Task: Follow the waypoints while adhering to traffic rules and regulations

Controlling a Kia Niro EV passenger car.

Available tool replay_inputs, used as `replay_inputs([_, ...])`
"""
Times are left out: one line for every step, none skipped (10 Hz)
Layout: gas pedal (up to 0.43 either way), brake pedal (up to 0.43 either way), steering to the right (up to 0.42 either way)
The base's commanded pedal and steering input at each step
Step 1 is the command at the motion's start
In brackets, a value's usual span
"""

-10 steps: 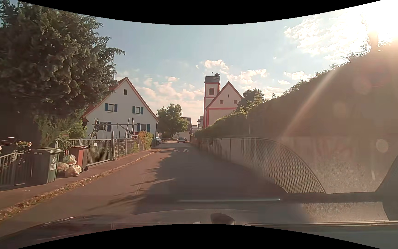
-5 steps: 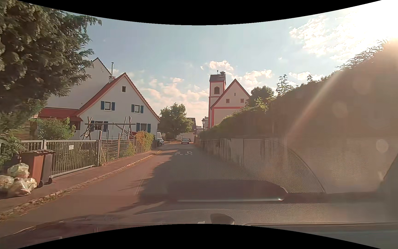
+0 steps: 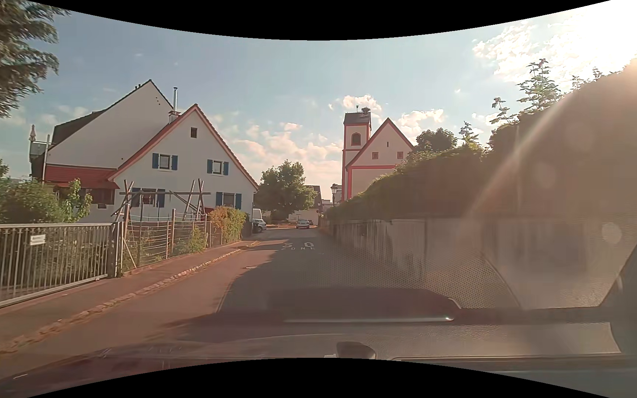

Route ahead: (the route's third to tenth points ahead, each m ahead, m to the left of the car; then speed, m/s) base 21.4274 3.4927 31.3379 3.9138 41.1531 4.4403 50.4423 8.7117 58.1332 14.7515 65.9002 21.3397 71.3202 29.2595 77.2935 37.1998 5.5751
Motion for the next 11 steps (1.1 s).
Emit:
replay_inputs([0.138,0.000,-0.036])
replay_inputs([0.138,0.000,-0.036])
replay_inputs([0.138,0.000,-0.036])
replay_inputs([0.138,0.000,-0.035])
replay_inputs([0.138,0.000,-0.030])
replay_inputs([0.138,0.000,-0.025])
replay_inputs([0.130,0.000,-0.021])
replay_inputs([0.118,0.000,-0.020])
replay_inputs([0.110,0.000,-0.020])
replay_inputs([0.110,0.000,-0.020])
replay_inputs([0.110,0.000,-0.020])
